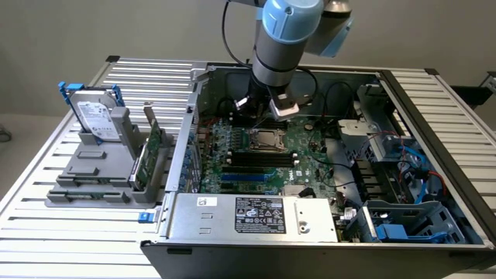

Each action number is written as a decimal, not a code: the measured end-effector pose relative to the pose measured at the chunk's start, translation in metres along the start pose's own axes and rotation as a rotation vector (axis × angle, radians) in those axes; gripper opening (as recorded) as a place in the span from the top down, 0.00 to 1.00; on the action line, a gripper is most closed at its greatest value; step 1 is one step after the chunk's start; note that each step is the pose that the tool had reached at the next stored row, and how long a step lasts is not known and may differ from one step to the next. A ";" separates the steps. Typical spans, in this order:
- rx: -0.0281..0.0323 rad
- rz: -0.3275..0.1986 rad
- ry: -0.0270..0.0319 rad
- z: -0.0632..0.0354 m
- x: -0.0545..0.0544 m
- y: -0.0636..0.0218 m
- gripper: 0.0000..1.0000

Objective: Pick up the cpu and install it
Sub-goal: 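Install the first cpu locking lever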

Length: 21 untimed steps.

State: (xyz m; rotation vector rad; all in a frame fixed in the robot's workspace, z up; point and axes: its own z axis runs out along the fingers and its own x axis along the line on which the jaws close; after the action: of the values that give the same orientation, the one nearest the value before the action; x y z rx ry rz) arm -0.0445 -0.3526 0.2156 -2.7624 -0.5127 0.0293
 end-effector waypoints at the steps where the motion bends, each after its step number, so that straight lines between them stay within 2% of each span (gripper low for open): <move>1: 0.0000 0.000 0.0002 0.0003 0.000 0.0001 0.89; 4: -0.0008 -0.001 0.0019 0.0014 0.000 0.0005 0.89; 6: -0.0024 -0.002 0.0060 0.0022 0.000 0.0008 0.89; 14: -0.0144 -0.013 0.0356 0.0055 0.000 0.0021 0.89; 17: -0.0174 -0.016 0.0436 0.0059 0.001 0.0025 0.89; 21: -0.0205 -0.018 0.0515 0.0061 0.002 0.0031 0.89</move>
State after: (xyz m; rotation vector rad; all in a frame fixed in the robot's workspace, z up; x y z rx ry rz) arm -0.0417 -0.3526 0.2089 -2.7702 -0.5277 -0.0515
